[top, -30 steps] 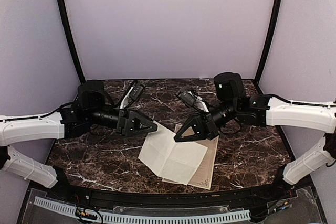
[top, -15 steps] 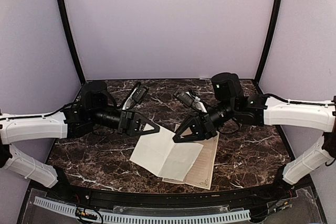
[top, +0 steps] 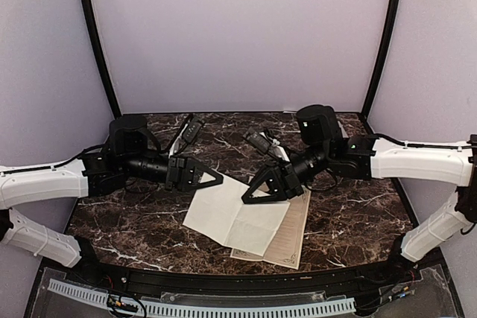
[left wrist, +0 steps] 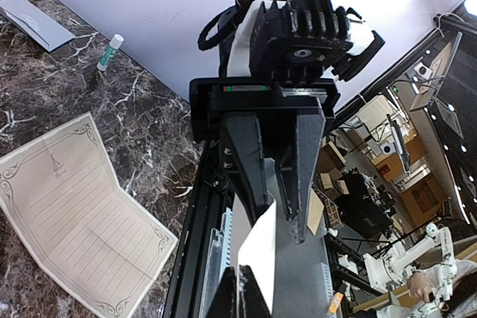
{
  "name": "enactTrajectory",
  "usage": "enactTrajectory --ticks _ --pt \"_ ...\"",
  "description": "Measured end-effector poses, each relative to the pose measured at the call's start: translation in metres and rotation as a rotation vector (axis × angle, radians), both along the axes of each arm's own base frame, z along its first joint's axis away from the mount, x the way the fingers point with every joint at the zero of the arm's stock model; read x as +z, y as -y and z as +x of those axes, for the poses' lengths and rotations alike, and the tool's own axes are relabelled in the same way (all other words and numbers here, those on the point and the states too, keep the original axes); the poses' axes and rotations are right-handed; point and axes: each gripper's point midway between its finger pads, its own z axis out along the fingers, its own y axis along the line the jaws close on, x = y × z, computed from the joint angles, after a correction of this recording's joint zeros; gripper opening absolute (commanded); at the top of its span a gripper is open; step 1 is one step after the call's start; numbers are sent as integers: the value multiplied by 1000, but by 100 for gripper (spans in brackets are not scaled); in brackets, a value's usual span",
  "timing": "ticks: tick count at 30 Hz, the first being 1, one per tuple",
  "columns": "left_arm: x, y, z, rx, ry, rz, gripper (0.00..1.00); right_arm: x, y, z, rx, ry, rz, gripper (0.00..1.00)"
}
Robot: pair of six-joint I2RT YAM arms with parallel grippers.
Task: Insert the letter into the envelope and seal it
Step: Fold the letter.
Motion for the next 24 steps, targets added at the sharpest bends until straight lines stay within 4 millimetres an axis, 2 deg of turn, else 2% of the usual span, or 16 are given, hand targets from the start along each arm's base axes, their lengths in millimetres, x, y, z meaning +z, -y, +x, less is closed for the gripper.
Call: enactTrajectory --ticks 9,14,18,24 --pt "-2 -10 5 56 40 39 0 -6 6 -2 -21 -2 -32 17" --pt "-6 -13 10 78 44 79 0 -8 8 -1 -31 -1 -43 12" --pt "-7 -15 11 89 52 94 0 -11 9 -2 -34 -2 -57 0" --pt "-10 -18 10 89 50 111 0 -16 12 -2 -45 -3 -73 0"
